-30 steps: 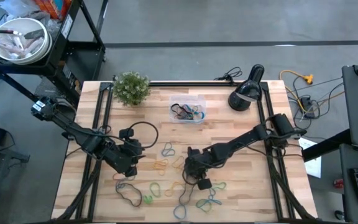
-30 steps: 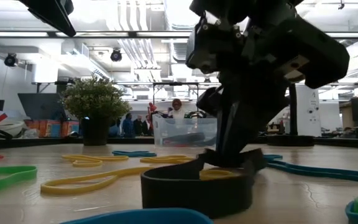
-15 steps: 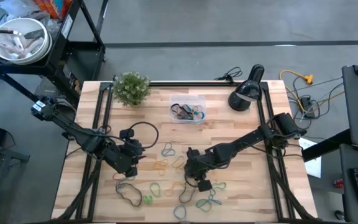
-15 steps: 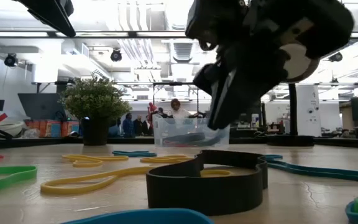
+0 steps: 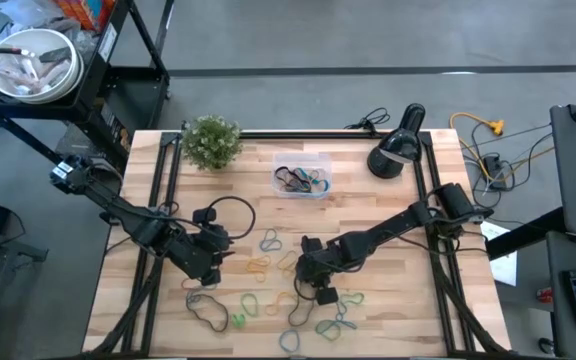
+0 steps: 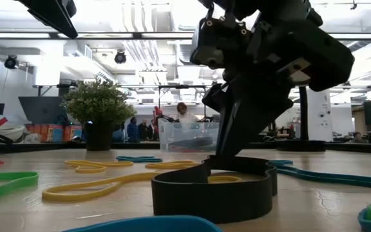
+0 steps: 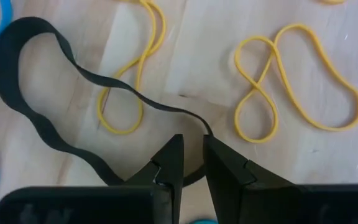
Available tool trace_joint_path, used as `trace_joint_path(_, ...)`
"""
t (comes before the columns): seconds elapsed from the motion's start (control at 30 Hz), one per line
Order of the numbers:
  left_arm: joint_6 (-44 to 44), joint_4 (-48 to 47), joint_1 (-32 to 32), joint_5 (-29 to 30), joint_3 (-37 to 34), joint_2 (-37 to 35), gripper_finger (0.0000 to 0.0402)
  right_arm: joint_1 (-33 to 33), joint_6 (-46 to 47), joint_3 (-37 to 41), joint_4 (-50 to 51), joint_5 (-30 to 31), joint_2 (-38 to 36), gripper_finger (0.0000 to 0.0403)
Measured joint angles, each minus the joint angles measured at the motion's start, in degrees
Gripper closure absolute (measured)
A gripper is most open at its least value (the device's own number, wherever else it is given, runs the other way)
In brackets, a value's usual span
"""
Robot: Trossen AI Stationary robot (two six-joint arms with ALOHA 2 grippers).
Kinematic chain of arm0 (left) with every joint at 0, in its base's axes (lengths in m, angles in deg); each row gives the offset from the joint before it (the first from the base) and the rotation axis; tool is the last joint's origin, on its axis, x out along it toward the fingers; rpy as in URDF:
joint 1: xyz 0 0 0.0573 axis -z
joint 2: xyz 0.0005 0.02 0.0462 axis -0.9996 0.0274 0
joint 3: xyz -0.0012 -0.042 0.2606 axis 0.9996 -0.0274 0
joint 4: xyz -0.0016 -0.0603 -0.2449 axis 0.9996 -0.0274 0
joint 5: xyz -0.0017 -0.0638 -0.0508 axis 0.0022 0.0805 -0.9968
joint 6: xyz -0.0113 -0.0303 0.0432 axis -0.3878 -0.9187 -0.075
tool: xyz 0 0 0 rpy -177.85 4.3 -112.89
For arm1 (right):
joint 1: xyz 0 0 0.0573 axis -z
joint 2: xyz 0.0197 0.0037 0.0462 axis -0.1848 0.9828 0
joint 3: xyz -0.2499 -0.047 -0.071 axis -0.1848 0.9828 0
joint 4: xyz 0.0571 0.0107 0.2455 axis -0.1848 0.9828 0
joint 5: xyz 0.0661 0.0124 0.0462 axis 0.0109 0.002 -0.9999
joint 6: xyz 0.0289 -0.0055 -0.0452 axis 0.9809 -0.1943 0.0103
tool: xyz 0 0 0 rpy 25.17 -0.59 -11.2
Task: Pick and place rubber bands into bin
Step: Put the black rubberband into the transparent bin
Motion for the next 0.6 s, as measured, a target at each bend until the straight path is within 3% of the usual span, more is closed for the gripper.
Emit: trace_joint_path(0.6,0.0,0.0,0.0,-0.6,-0.1,0.0,0.0304,0.7,-0.4,-1.1,0.6,1.6,-0.8,0.0346)
